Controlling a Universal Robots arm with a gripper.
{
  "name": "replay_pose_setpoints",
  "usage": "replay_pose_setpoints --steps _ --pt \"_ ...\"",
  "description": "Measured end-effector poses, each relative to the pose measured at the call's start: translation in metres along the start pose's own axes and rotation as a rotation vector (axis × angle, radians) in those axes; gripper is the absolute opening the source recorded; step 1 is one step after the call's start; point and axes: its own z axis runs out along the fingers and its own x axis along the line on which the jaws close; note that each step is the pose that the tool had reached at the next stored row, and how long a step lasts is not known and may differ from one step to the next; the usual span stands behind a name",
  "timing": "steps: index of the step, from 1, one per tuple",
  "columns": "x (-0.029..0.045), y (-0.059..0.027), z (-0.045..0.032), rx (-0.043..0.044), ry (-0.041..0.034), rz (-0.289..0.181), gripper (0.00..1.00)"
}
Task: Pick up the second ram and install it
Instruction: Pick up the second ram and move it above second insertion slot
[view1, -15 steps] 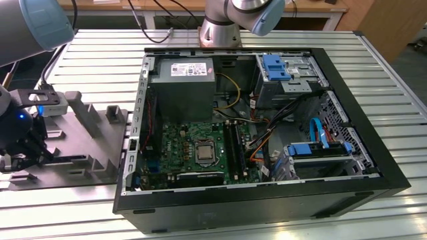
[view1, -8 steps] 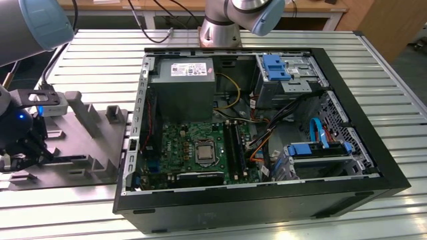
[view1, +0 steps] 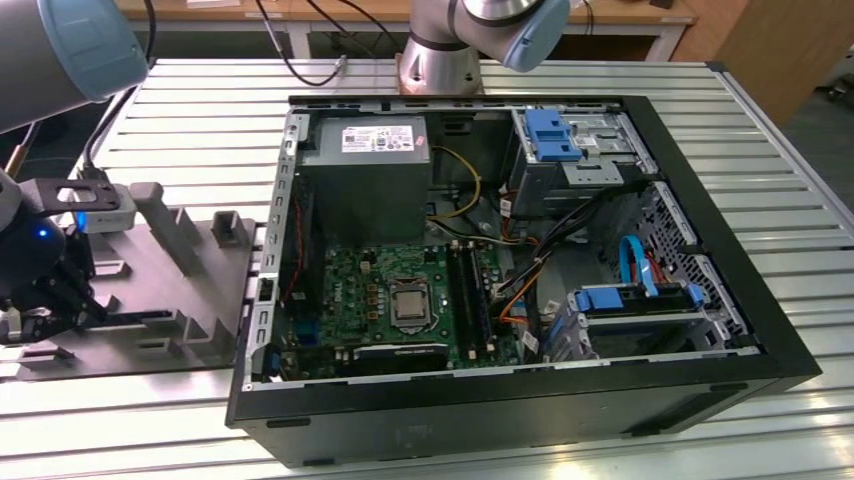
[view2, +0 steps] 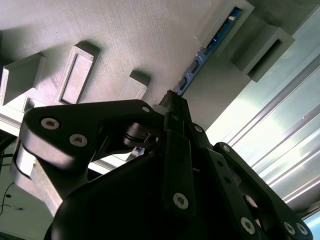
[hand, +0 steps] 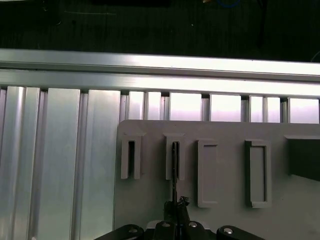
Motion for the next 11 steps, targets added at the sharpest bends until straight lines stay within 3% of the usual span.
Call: replay_pose_setpoints --steps 5,11 --pt "0.0 0.0002 -0.0022 -0.0002 0.0001 0.0 0.12" --pt "-0.0005 0.0006 -0.0147 0.0 0.0 0.0 0.12"
